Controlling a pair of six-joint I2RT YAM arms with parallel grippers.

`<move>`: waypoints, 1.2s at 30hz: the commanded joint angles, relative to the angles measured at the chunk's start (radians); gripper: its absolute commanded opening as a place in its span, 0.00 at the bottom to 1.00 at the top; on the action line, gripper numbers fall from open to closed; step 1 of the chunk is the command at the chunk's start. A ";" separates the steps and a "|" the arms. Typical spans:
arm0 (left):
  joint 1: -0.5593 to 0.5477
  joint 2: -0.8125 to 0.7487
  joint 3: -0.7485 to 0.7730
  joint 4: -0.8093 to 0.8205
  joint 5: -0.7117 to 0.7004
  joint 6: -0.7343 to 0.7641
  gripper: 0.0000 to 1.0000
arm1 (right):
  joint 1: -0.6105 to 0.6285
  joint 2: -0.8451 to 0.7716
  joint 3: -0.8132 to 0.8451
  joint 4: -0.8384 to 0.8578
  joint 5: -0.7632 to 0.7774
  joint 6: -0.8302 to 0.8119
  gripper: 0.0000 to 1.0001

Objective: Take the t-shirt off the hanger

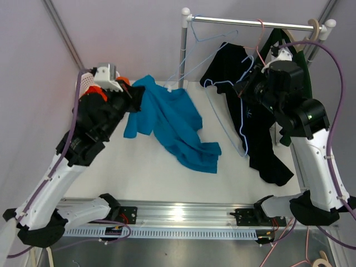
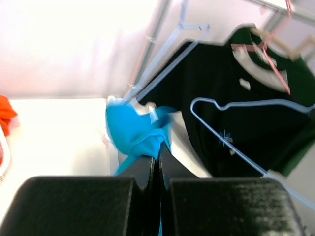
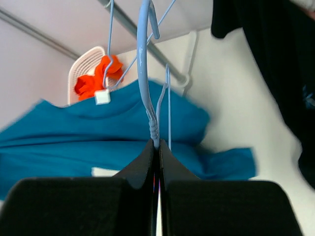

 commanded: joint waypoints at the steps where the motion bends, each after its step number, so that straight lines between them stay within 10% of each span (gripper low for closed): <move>1: 0.073 0.074 0.151 -0.222 0.111 -0.065 0.01 | -0.008 0.061 0.074 0.075 0.081 -0.133 0.00; 10: 0.182 0.360 0.865 -0.386 0.324 0.050 0.01 | -0.110 0.319 0.366 0.183 0.111 -0.238 0.00; 20: 0.405 0.444 0.960 -0.072 0.305 0.157 0.01 | -0.179 0.523 0.504 0.431 -0.015 -0.318 0.00; 36: 0.878 0.795 1.150 0.410 0.396 -0.099 0.01 | -0.150 0.658 0.493 0.596 -0.106 -0.376 0.00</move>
